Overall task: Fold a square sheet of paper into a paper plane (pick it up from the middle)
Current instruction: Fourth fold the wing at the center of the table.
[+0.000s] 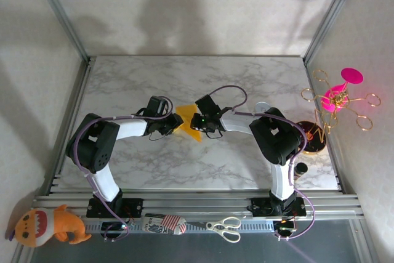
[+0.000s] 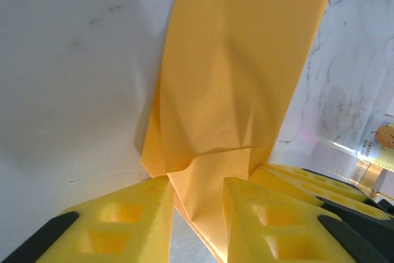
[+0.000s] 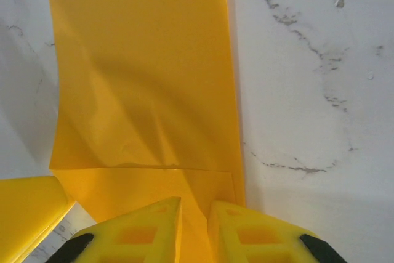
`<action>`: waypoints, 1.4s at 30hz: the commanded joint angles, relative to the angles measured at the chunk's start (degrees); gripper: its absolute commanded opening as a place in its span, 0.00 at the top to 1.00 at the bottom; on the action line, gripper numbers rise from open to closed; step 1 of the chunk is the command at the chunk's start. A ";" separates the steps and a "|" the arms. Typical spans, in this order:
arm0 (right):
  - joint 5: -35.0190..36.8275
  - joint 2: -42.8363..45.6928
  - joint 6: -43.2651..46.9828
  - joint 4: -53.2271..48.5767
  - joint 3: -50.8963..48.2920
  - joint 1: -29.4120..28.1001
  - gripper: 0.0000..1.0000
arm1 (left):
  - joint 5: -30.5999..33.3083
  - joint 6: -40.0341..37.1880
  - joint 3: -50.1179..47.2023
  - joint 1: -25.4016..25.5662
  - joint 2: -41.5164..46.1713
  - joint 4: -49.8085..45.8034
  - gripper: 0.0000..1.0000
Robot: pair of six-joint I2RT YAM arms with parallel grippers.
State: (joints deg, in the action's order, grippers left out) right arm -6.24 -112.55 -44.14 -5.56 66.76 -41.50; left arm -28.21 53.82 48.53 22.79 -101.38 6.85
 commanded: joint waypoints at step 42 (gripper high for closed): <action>17.29 19.79 42.64 31.36 -23.68 -4.85 0.49 | 5.44 7.88 0.51 0.82 6.57 0.11 0.97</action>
State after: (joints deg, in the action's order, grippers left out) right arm 6.24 -93.32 -12.10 18.90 44.80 -44.12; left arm -26.55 56.73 50.41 22.79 -97.62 6.42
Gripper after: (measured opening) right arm 0.504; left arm 0.047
